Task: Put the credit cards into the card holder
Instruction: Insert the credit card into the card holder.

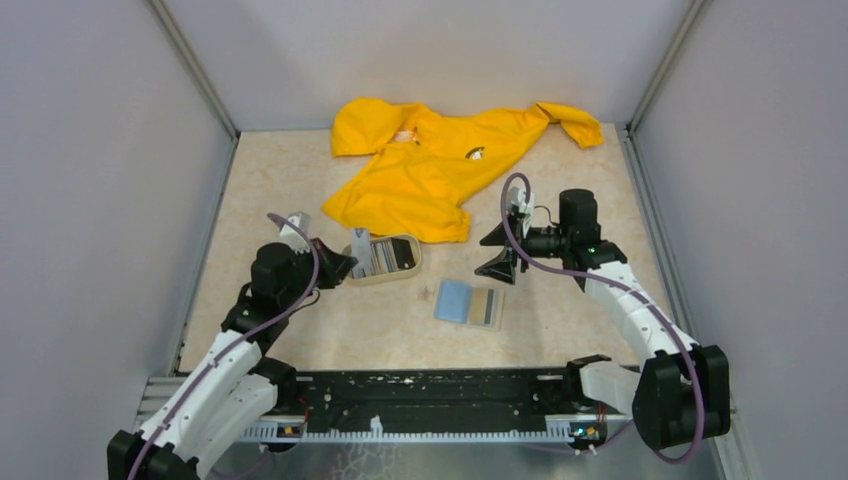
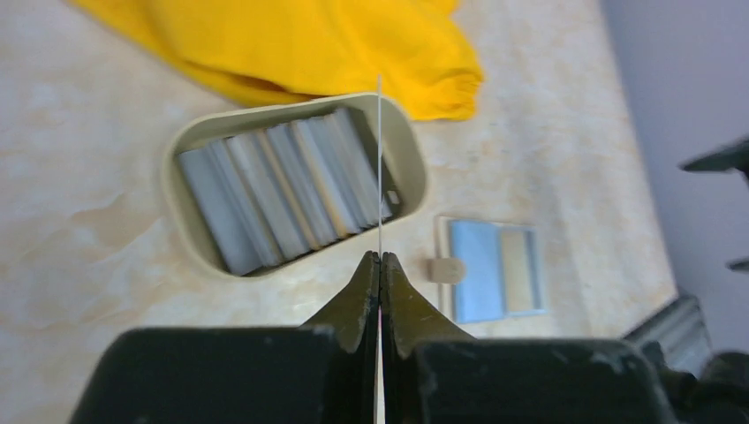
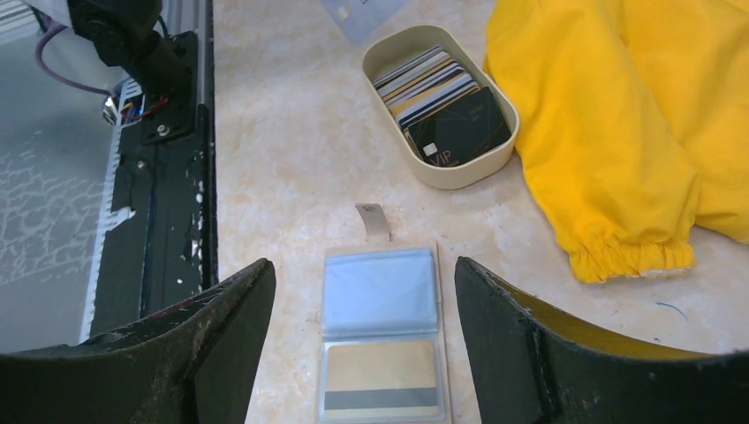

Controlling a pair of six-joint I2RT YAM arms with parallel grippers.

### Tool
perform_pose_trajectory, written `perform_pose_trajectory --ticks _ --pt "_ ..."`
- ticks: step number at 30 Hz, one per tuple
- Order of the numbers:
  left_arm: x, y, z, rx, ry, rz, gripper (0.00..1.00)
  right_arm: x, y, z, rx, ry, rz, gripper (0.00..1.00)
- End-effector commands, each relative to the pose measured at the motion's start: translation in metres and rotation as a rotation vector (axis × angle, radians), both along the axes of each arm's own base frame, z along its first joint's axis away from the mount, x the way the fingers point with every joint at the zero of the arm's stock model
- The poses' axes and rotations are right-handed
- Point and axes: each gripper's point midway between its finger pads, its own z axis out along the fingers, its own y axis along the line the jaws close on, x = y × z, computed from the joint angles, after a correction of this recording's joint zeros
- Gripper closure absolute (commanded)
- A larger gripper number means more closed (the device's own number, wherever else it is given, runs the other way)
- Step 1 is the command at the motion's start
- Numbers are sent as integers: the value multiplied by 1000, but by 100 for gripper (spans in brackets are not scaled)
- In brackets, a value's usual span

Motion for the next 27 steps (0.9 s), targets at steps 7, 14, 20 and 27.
perform_pose_trajectory --ticks 7,14,20,27 --pt "-51 -71 72 -527 -378 -456 100 -27 28 16 144 -1 164 27" --pt "-66 -102 96 -607 -473 -536 100 -39 50 14 204 84 181 29" --pt "-69 -131 102 -588 -514 -562 100 -36 54 21 257 136 126 31" --pt "-68 -149 104 -617 -502 -617 100 -45 59 30 298 152 151 33"
